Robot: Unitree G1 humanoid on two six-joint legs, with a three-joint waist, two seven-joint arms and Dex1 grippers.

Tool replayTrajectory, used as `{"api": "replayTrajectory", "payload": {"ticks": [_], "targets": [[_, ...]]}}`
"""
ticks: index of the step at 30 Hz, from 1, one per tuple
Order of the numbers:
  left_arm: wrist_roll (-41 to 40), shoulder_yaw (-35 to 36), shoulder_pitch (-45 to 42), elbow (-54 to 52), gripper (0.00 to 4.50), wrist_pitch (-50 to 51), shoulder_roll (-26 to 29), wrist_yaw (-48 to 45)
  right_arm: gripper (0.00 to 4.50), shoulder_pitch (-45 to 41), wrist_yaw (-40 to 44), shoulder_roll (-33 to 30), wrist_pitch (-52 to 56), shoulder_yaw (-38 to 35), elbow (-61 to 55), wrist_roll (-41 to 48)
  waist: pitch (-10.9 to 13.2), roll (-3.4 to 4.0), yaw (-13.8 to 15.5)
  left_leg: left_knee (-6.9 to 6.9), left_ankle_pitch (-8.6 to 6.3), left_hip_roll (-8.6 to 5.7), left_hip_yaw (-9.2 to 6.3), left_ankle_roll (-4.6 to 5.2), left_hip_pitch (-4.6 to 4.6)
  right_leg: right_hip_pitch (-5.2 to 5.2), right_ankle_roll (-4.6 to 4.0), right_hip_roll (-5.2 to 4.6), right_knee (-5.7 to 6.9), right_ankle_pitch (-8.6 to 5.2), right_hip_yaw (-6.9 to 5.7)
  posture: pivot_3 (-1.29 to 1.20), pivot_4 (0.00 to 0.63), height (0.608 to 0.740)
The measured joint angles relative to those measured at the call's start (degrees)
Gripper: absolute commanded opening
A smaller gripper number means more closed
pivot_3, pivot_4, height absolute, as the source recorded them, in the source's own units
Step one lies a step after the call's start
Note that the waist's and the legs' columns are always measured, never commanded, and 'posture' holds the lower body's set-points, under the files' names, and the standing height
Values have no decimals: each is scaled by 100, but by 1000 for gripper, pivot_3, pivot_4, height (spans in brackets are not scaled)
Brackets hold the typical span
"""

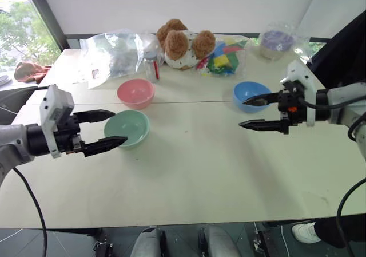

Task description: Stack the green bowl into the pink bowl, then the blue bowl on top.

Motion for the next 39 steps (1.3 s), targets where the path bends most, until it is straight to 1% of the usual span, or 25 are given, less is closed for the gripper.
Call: {"api": "replayTrajectory", "payload": {"ticks": [6,10,12,13,14,16,17,18,19,20,23,27,30,33,39], "targets": [[203,-89,-76,34,4500,-123,-2,87,3511,0,-4,6,0,1,-1,2,0,0,0,0,0,0,0,0,0,0,0,0,0,0,0,0,150,740],[670,-443,-630,431,4500,-447,1,269,3511,-1,-20,54,-1,13,-15,2,0,0,12,1,0,-2,1,0,0,0,0,1,0,0,-1,0,150,740],[1040,-746,-1118,980,4500,-646,12,320,3511,-5,-28,84,-13,29,-20,-4,0,0,18,1,0,-2,0,0,-1,0,1,7,0,0,-4,0,150,740],[1290,-977,-1500,1403,4500,-788,11,337,3511,-3,-29,97,-20,41,-16,-11,0,0,21,2,0,-4,1,0,-1,1,1,9,2,0,-5,0,150,740],[1629,-1287,-2023,2046,4500,-1021,7,328,3511,-17,-39,130,-37,76,-15,-19,0,0,26,4,0,-5,1,1,-2,0,1,16,2,1,-9,0,150,740],[2019,-1561,-2515,2745,4500,-1371,4,230,3511,-19,-45,178,-53,94,-19,-21,0,0,16,4,0,-5,7,1,-1,0,1,19,1,1,-12,0,150,740],[2321,-1842,-2950,3379,4500,-1681,-35,75,3511,-11,-52,186,-57,105,-11,-24,0,0,17,4,-1,-6,10,2,-3,-3,2,21,2,1,-12,0,150,740],[2521,-2007,-3234,3779,4500,-1887,-60,-15,3511,-16,-66,211,-69,115,-21,-23,0,-1,15,3,-1,-5,10,2,-5,-5,2,27,-2,1,-13,0,150,740],[2882,-2315,-3793,4614,4500,-2279,-182,-194,3511,4,-84,215,-74,115,-23,-24,0,0,22,4,-1,-8,12,2,-5,-6,2,29,1,1,-15,0,150,740],[3145,-2500,-4167,5167,4500,-2581,-260,-283,3511,12,-102,225,-80,117,-43,-22,1,-2,24,4,-1,-8,12,2,-9,-8,2,31,-2,1,-15,0,150,740],[3972,-2992,-5037,6763,4500,-3617,-451,-495,3511,58,-149,221,-81,98,-137,-13,1,-2,15,3,-7,-6,19,14,-11,-12,4,25,-7,0,-14,0,150,740],[4968,-3607,-5647,8177,4500,-4854,-715,-391,3511,259,-251,218,-26,27,-289,32,1,-3,17,3,-10,-6,24,18,-12,-13,5,20,-10,0,-16,0,150,740],[5656,-3999,-5874,8871,4500,-5665,-882,-304,3511,384,-330,214,50,-66,-422,92,2,-5,16,5,-10,-6,26,18,-13,-13,5,17,-10,0,-16,0,150,740],[6108,-4218,-6009,9291,4500,-6159,-1047,-65,3511,498,-396,206,125,-171,-539,128,3,-5,20,6,-10,-5,25,19,-13,-13,6,13,-9,1,-16,0,150,740],[6908,-4570,-6084,9707,4500,-6867,-1356,745,3511,609,-497,177,199,-311,-703,211,3,-7,21,6,-10,-5,23,19,-13,-13,6,6,-7,1,-16,0,150,740]]}}
